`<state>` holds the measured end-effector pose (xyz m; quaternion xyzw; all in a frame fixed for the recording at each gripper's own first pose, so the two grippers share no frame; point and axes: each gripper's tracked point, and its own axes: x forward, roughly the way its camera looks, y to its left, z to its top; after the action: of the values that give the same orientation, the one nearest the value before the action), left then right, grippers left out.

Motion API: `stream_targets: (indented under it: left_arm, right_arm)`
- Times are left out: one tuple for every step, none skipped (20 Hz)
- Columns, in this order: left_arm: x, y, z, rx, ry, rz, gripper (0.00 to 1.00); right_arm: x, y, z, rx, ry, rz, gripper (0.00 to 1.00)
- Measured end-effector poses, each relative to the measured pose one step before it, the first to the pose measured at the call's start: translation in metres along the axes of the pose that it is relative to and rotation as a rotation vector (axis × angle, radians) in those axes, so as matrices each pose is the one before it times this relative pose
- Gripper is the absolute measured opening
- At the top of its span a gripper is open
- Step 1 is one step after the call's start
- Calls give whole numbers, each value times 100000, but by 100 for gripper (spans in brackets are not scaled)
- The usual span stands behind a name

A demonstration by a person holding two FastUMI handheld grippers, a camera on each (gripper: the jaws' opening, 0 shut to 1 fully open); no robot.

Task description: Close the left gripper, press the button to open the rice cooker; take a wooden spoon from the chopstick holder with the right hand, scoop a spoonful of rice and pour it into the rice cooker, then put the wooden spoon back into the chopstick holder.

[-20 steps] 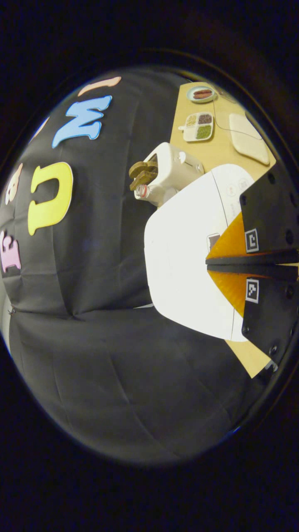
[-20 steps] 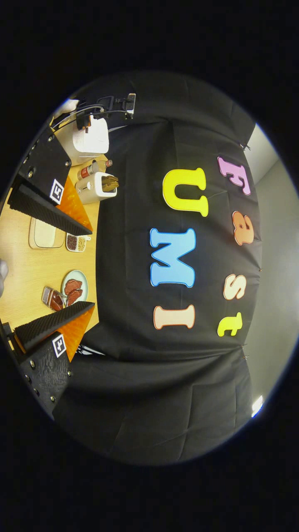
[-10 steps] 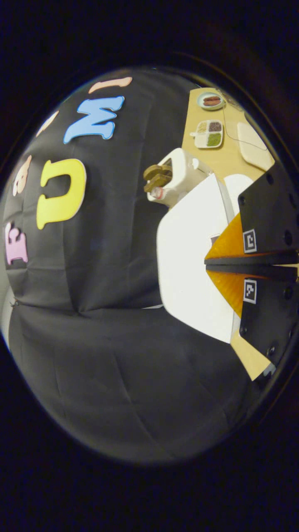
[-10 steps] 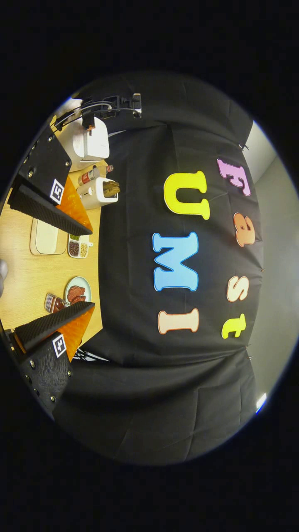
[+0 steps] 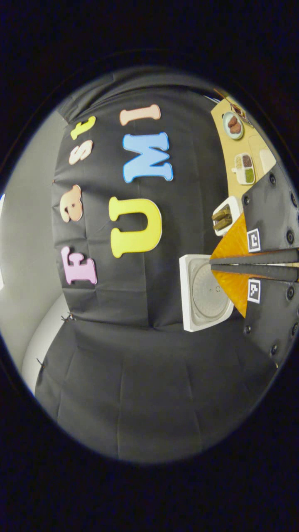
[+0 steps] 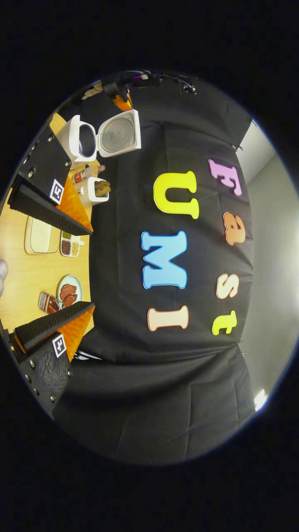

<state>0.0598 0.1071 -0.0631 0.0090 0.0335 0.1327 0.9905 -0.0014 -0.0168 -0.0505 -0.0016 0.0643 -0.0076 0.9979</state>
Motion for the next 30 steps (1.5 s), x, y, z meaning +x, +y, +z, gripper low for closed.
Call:
stream_targets:
  left_arm:
    - [-972, -669, 83, -692, 401, -2521, 10]
    - [-982, -1165, 42, -1177, 77, -3557, 10]
    - [-841, -769, -154, -1831, 201, -2080, 11]
    - [-842, -577, -317, -1534, 406, -1835, 11]
    - [-780, -609, -217, -1425, 160, -1809, 25]
    - [-881, -835, -261, -1793, -549, -2133, 40]
    - [-689, -554, 124, -532, -893, -2038, 55]
    - [-554, -620, 391, 460, -1784, -1823, 70]
    - [-387, -49, -58, 1707, -407, 272, 75]
    - [-382, -140, 109, 1284, -1119, 121, 81]
    - [-385, -65, 349, 172, -371, -154, 86]
    - [-127, -189, 161, -611, -16, -574, 92]
    - [-34, -188, 123, -644, 207, -590, 97]
    - [60, -11, 55, -282, -158, -350, 97]
    - [44, -43, 120, -199, 86, -307, 97]
    - [31, -243, -125, -572, 300, -969, 97]
    - [-31, -75, 33, -477, 38, -419, 97]
    - [94, -145, -59, -244, -99, -277, 97]
    - [11, -153, -101, 78, 311, -249, 97]
    - [115, -180, -251, -359, 366, -289, 97]
    - [101, -426, -247, -454, 870, -908, 97]
    - [41, -366, -467, 209, 1207, -450, 96]
    - [100, -248, -275, 107, 672, -114, 96]
    - [165, -414, -273, -190, 651, -406, 96]
    - [125, -494, -140, -217, 366, -555, 96]
    - [45, -554, -310, -5, 704, -919, 96]
    - [216, -773, -363, -660, 799, -1043, 97]
    - [205, -701, -300, -724, 731, -981, 97]
    - [233, -786, -169, -291, 375, -627, 97]
    - [279, -441, -140, 540, 187, 542, 96]
  right_arm:
    - [26, -258, -55, 1066, 45, -955, 97]
    - [-2, -436, -113, 912, -74, -1014, 98]
    - [54, -361, -66, 841, 150, -799, 97]
    - [-35, -273, -181, 730, 127, -833, 98]
    - [6, -262, -12, 353, 16, -605, 98]
    - [-139, -251, -43, -167, -101, -739, 98]
    - [-82, -258, -27, -469, -263, -614, 98]
    - [-95, -275, -1, -827, -654, -650, 98]
    - [0, -103, 73, -816, -382, -519, 98]
    - [-62, 34, -80, -286, -97, 147, 98]
    - [-115, 34, 104, 226, -376, -44, 97]
    - [-16, 41, 112, 185, -655, 18, 97]
    - [-24, -62, 67, -279, -308, -116, 97]
    - [-71, -127, -121, -100, -431, -97, 98]
    - [-17, -14, 12, 153, -511, 163, 98]
    - [79, -211, -218, 428, -52, -395, 98]
    - [-7, -203, -444, 313, 328, -410, 98]
    - [-13, -353, -541, 399, 404, -552, 98]
    - [35, -340, -739, 479, 745, -541, 98]
    - [28, -480, -1171, 528, 1220, -854, 97]
    - [39, -527, -1162, 919, 1571, -923, 100]
    - [84, -476, -1497, 1516, 2096, -427, 97]
    - [199, -429, -1491, 1138, 2192, -274, 97]
    - [381, -631, -1504, -420, 1911, -695, 97]
    - [480, -479, -1181, -346, 1157, -93, 98]
    - [680, -560, -1359, 847, 1919, -201, 98]
    - [842, -502, -1207, 1969, 2153, 346, 98]
    - [1102, -632, -1510, 2338, 2787, 93, 97]
    - [1224, -563, -1039, 2598, 2283, 658, 97]
    - [1362, -841, -925, 2227, 2016, -607, 98]
